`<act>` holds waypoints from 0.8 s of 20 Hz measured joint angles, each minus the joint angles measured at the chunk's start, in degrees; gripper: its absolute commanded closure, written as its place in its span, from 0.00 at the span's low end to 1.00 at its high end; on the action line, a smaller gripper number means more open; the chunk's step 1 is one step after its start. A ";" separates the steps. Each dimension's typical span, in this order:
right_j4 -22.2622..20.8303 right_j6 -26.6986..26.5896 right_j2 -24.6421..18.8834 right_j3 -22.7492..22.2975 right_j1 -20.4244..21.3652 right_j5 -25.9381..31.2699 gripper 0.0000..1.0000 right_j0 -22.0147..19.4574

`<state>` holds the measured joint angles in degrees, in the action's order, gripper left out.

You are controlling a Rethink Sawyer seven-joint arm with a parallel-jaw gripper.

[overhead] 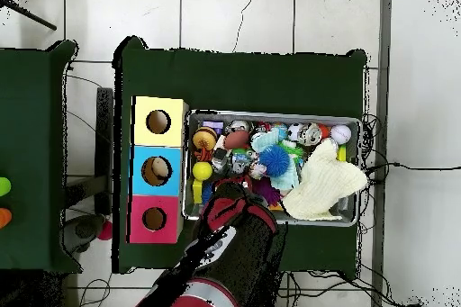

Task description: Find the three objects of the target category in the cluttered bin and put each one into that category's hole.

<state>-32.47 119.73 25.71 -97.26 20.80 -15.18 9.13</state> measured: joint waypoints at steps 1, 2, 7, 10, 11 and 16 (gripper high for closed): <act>-0.01 0.00 0.12 0.00 -0.01 0.00 0.00 0.04; -0.01 0.00 0.18 0.00 -0.01 0.00 0.00 0.06; 0.00 0.00 0.39 0.07 -0.02 -0.01 0.00 0.31; 0.00 0.00 0.39 0.12 -0.02 -0.01 0.00 0.36; 0.00 0.00 0.39 0.13 -0.02 -0.01 0.00 0.35; 0.63 0.00 0.41 0.14 -0.03 -0.76 1.00 0.34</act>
<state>-31.84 119.73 26.13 -97.11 20.77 -15.93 9.47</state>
